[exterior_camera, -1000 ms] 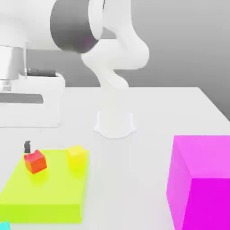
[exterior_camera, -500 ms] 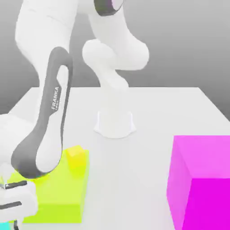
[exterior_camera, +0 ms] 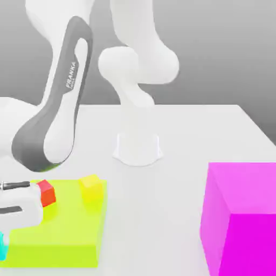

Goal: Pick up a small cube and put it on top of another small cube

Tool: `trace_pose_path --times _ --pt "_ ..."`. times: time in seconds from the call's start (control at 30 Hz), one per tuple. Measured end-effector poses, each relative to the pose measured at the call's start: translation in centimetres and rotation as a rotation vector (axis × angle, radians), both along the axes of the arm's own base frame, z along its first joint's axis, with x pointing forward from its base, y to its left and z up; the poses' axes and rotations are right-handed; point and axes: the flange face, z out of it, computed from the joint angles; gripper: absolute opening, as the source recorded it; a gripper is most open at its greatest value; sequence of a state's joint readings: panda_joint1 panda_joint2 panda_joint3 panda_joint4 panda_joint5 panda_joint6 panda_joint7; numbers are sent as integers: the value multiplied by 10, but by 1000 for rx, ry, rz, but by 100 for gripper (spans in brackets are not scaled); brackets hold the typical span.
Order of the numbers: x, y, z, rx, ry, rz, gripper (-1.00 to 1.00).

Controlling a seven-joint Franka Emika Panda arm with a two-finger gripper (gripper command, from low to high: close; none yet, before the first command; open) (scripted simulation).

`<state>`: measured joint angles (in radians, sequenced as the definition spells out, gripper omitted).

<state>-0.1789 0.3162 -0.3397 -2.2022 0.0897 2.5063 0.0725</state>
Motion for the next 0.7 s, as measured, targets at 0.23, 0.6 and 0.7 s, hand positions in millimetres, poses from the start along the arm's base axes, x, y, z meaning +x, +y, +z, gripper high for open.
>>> trace_pose_path --times 0.23,0.6,0.7 --pt "-69 8 47 -13 -10 -238 -100" --pt "-142 39 29 49 -30 -477 -100" --pt "-143 40 7 46 -30 -479 100"
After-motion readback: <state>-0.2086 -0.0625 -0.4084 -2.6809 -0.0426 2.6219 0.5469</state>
